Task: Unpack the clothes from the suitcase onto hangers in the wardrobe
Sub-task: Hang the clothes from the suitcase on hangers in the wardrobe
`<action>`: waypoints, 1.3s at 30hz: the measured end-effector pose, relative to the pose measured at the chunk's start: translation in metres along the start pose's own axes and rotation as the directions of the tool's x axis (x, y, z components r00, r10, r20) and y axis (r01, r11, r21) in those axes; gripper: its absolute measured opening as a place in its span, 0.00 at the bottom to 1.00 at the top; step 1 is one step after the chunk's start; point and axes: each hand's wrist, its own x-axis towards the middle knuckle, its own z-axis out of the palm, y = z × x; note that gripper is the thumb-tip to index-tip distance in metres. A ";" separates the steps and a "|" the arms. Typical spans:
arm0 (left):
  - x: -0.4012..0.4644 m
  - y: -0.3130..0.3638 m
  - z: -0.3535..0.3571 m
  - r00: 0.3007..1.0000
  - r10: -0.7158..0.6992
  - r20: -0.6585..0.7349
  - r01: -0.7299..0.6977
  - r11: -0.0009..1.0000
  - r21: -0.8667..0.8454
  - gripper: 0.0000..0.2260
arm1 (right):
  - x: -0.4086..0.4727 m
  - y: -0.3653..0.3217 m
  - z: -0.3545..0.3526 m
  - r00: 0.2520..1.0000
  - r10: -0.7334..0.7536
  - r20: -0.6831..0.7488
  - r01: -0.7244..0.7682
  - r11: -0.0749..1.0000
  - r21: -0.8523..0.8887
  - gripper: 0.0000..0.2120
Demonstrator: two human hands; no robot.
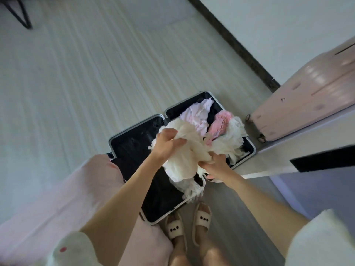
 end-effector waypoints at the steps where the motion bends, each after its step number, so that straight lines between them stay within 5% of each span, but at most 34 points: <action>1: -0.014 0.014 0.000 0.999 0.054 0.000 -0.054 0.999 -0.009 0.14 | -0.017 -0.007 -0.005 1.000 0.002 0.010 -0.003 1.000 0.027 0.13; 3: -0.036 0.032 0.002 0.990 0.139 0.024 -0.139 0.990 0.012 0.21 | -0.046 -0.015 -0.013 0.998 -0.002 0.070 -0.004 0.996 0.086 0.12; 6: -0.073 0.048 0.014 0.979 0.197 0.048 -0.201 0.969 0.141 0.07 | -0.095 -0.020 -0.032 0.969 0.003 0.247 -0.051 0.981 0.188 0.12; 12: -0.115 0.050 0.066 0.967 0.248 0.065 -0.255 0.905 0.340 0.12 | -0.153 0.022 -0.090 0.936 -0.008 0.351 -0.047 0.988 0.149 0.18; 15: -0.140 0.055 0.117 0.952 0.245 0.181 -0.299 0.866 0.401 0.09 | -0.191 0.065 -0.130 0.977 -0.012 0.215 -0.025 0.985 0.173 0.15; 18: -0.170 0.067 0.174 0.928 0.245 0.279 -0.348 0.838 0.421 0.09 | -0.226 0.109 -0.169 0.984 -0.056 -0.168 0.096 0.966 0.240 0.03; 20: -0.190 0.079 0.217 0.905 0.267 0.332 -0.384 0.848 0.366 0.10 | -0.251 0.135 -0.196 0.883 -0.055 -0.466 0.221 0.925 0.309 0.07; 23: -0.216 0.105 0.271 0.903 0.282 0.326 -0.357 0.912 0.202 0.13 | -0.292 0.159 -0.228 0.744 0.015 -0.668 0.335 0.856 0.393 0.25; 30: -0.277 0.200 0.367 0.820 0.303 0.485 -0.187 0.944 -0.273 0.18 | -0.364 0.206 -0.286 0.874 0.078 -0.479 0.283 0.721 0.633 0.38; 35: -0.301 0.261 0.417 0.733 0.397 0.552 -0.223 0.907 -0.356 0.17 | -0.402 0.191 -0.332 0.907 -0.217 -0.362 0.420 0.385 0.822 0.17; 39: -0.292 0.286 0.446 0.704 0.399 0.588 -0.210 0.907 -0.364 0.19 | -0.407 0.178 -0.372 0.872 -0.192 -0.450 0.484 0.472 0.736 0.13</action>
